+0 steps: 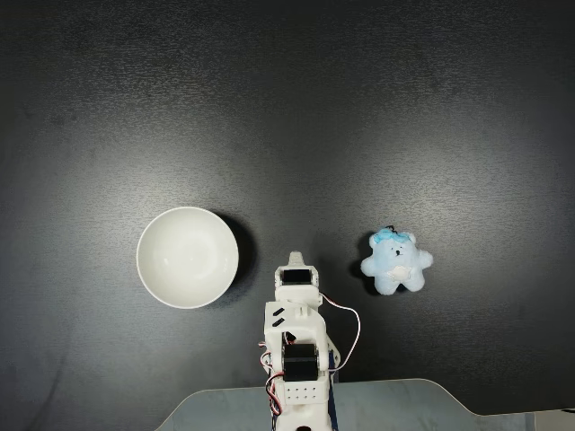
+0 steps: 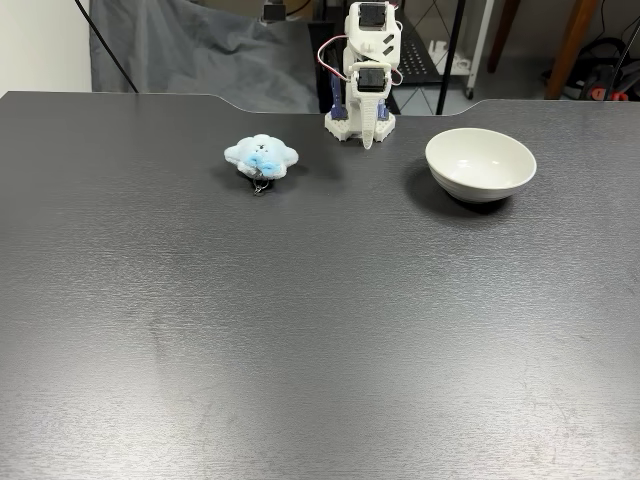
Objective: Grasp a skyblue doll and put it in the white bowl.
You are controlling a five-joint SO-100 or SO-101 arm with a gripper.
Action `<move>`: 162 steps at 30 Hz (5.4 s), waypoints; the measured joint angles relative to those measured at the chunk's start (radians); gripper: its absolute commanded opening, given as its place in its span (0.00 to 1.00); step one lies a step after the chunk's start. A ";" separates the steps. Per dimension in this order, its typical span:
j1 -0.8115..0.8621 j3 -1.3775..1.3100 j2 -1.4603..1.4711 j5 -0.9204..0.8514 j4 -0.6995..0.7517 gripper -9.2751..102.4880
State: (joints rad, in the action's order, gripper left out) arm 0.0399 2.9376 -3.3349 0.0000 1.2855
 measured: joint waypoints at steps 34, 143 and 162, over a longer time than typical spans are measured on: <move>0.000 0.000 0.000 0.000 0.000 0.08; 0.057 -1.773 0.518 0.000 0.437 0.08; 0.761 -1.894 1.207 -0.034 0.437 0.08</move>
State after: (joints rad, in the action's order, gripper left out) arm 0.8007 1.0431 -2.1276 -0.0337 1.7227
